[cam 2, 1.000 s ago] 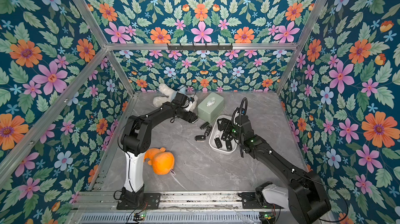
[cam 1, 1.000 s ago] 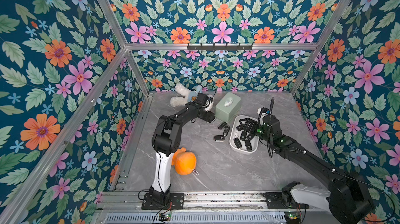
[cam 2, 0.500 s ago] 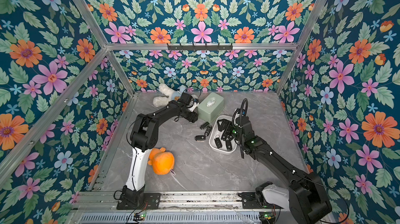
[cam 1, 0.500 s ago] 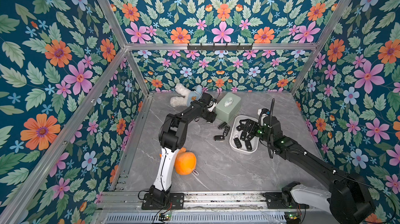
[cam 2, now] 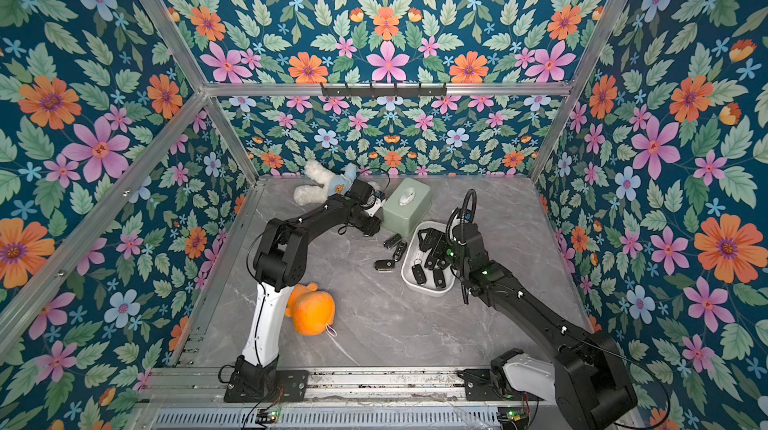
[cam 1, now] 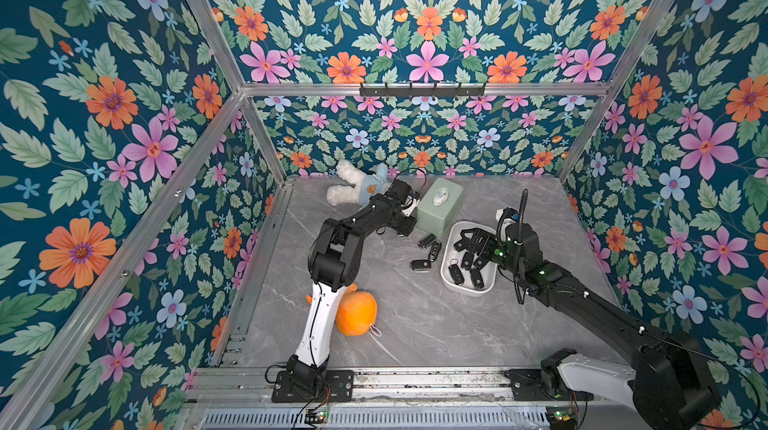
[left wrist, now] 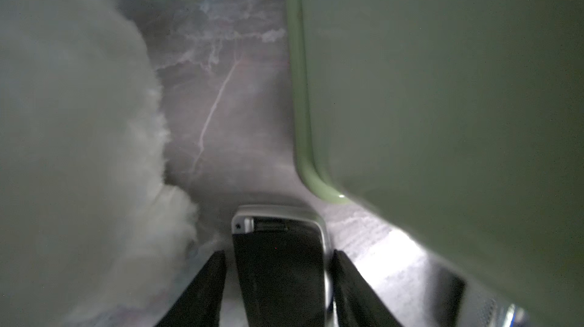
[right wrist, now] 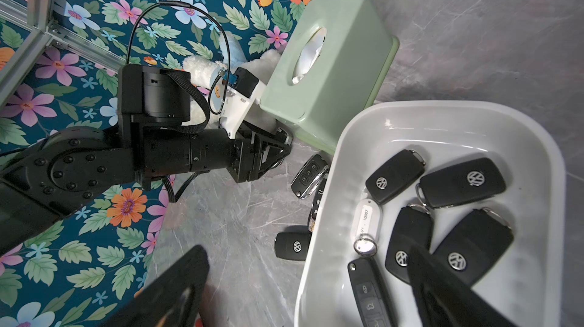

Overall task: Place the car key into the storage box
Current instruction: Pick up the car key from the center of the board.

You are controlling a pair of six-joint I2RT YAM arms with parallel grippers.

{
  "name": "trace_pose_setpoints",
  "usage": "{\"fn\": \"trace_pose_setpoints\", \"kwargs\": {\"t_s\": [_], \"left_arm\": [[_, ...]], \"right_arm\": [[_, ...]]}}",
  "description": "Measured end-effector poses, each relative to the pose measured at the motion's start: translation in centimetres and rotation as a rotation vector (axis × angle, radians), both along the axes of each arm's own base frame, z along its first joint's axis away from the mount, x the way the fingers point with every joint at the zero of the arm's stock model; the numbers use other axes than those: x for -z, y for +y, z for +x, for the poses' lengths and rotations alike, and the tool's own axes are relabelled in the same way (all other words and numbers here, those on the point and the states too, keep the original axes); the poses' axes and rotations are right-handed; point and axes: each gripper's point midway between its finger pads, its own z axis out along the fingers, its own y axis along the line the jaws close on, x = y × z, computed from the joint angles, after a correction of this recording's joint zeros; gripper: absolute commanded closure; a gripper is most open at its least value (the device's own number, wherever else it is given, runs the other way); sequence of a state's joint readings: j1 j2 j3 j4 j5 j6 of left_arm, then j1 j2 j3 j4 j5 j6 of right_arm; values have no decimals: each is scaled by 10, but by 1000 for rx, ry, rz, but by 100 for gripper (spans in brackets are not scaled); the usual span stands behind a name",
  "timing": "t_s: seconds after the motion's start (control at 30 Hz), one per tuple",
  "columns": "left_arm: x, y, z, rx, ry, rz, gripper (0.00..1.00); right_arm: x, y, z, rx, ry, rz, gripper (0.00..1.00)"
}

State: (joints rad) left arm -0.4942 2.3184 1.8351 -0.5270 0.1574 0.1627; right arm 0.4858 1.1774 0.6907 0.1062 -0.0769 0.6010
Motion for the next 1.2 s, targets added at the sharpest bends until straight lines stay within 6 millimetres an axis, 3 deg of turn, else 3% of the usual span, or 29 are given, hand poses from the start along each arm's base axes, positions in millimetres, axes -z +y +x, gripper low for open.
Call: {"fn": "trace_pose_setpoints", "kwargs": {"t_s": [0.13,0.47,0.83,1.2], "left_arm": [[0,-2,0,2,0,-3,65],[-5,10,-17,-28,10,0,70],[-62,12,-33,-107,-68,-150,70],[-100,-7,-66,-159,-2,-419,71]], "right_arm": [[0,-1,0,3,-1,-1,1],[-4,0,1,7,-4,8,1],[-4,1,3,15,9,29,1],[-7,8,2,5,29,90,1]]}}
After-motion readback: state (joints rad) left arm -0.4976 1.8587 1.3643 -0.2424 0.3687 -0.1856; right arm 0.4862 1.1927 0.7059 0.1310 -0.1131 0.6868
